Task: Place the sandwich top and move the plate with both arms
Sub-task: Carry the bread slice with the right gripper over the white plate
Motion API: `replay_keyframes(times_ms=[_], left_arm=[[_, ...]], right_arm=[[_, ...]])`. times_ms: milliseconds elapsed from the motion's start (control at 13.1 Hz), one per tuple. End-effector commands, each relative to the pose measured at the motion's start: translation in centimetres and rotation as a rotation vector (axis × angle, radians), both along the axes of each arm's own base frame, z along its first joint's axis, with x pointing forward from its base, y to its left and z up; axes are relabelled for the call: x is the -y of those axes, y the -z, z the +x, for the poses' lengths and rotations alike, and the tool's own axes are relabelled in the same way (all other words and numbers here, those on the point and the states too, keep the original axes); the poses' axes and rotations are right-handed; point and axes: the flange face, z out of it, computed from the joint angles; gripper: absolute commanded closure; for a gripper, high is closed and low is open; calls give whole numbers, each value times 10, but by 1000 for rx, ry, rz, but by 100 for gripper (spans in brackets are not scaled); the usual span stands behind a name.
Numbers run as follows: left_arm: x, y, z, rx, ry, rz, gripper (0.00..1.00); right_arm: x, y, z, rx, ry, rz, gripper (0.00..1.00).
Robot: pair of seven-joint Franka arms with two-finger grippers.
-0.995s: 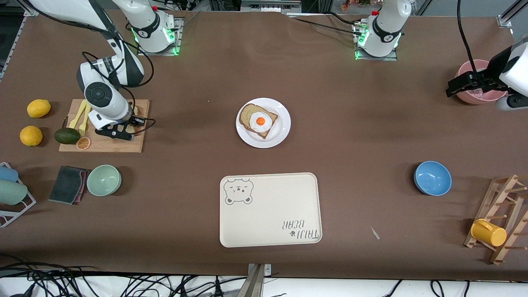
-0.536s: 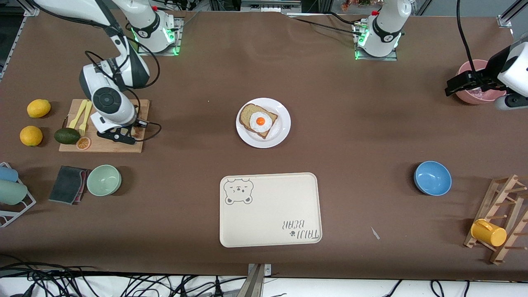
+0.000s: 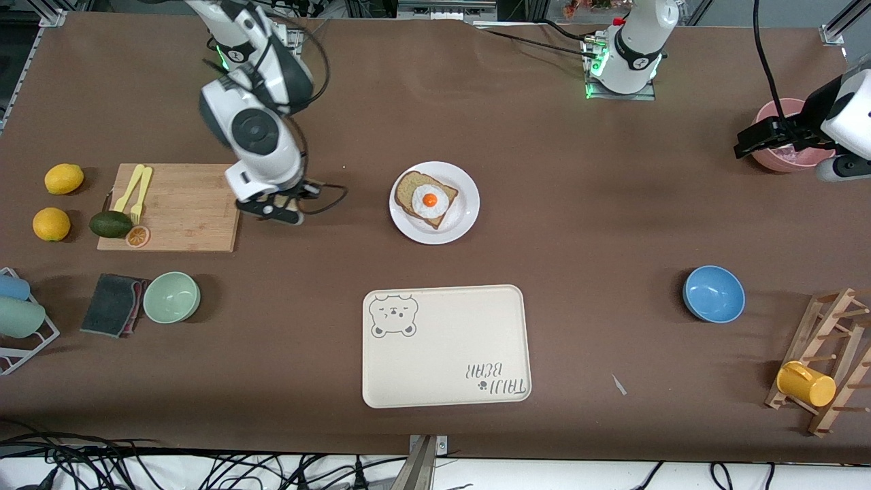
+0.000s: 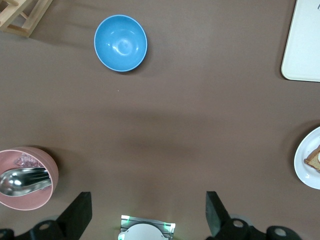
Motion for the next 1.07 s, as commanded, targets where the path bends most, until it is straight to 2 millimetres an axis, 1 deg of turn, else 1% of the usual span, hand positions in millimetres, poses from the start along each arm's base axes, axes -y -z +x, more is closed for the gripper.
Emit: replay_keyframes(times_ms=[0, 77, 153, 230, 306, 383, 459, 536, 612, 689, 765, 995], left_arm=[[1, -8, -5, -16, 17, -26, 0], [1, -9, -5, -14, 16, -25, 0], [3, -9, -5, -14, 19, -25, 0], [2, -9, -5, -14, 17, -25, 0], [-1, -11, -6, -16, 17, -28, 0], [-2, -10, -6, -19, 25, -28, 0], [-1, -9, -6, -20, 26, -30, 0], [-1, -9, -6, -20, 26, -30, 0], [-2, -10, -6, -19, 26, -29, 0], [-10, -9, -6, -20, 11, -32, 0], [-10, -7, -5, -21, 10, -32, 0], [-9, -7, -5, -21, 13, -32, 0]], right_arm=[[-58, -30, 20, 7, 13, 79, 100], [-79, -33, 23, 4, 3, 107, 100], [-103, -29, 25, -7, -19, 139, 100], [-135, -34, 22, -12, -50, 178, 100], [-173, -39, 3, -15, -106, 190, 100], [-194, -33, -6, -21, -138, 196, 100], [-203, -22, -7, -33, -159, 196, 100], [-211, -5, -13, -35, -196, 170, 100], [-224, 6, -22, -27, -237, 152, 100], [-235, 21, -24, -30, -257, 143, 100], [-241, 30, -30, -36, -270, 136, 100], [-250, 42, -38, -41, -268, 120, 100]])
